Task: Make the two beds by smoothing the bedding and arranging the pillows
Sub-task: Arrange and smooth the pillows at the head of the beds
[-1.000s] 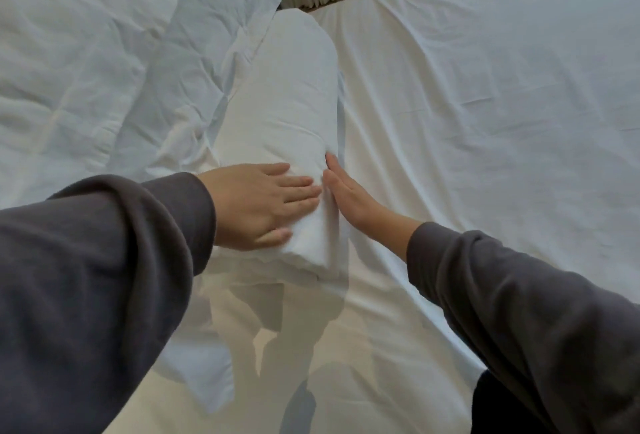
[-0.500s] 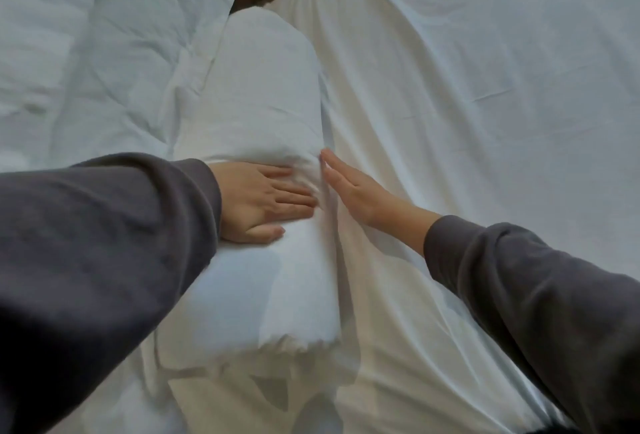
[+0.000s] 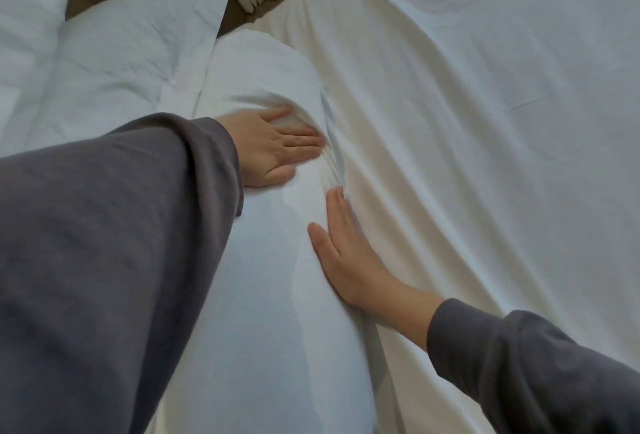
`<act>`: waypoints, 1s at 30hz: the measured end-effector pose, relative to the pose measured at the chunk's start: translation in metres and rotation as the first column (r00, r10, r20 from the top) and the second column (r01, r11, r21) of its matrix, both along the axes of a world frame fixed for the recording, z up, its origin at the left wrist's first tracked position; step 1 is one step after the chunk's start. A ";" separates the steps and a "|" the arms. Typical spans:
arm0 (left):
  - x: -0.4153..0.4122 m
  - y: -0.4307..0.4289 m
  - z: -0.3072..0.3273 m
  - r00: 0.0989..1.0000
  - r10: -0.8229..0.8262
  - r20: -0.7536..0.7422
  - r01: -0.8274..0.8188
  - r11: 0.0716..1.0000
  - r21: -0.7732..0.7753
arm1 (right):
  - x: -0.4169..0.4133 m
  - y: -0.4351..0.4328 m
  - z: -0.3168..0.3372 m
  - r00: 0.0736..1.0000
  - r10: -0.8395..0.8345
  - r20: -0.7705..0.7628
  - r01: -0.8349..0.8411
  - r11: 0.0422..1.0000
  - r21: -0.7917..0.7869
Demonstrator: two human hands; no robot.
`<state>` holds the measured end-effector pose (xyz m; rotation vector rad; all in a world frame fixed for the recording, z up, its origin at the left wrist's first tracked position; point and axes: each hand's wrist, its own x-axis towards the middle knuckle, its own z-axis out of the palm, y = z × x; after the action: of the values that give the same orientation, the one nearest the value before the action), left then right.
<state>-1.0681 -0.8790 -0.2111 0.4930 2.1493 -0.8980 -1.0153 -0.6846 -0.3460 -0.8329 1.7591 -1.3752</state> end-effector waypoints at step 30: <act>-0.027 0.012 0.007 0.724 0.465 -0.509 -0.521 0.853 0.038 | -0.066 -0.057 0.026 0.971 -0.184 0.155 0.199 0.976 -0.091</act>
<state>-1.0955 -0.8672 -0.2036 -0.4278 2.4906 -0.8832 -1.0812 -0.7419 -0.3200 -0.6119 1.6995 -1.6263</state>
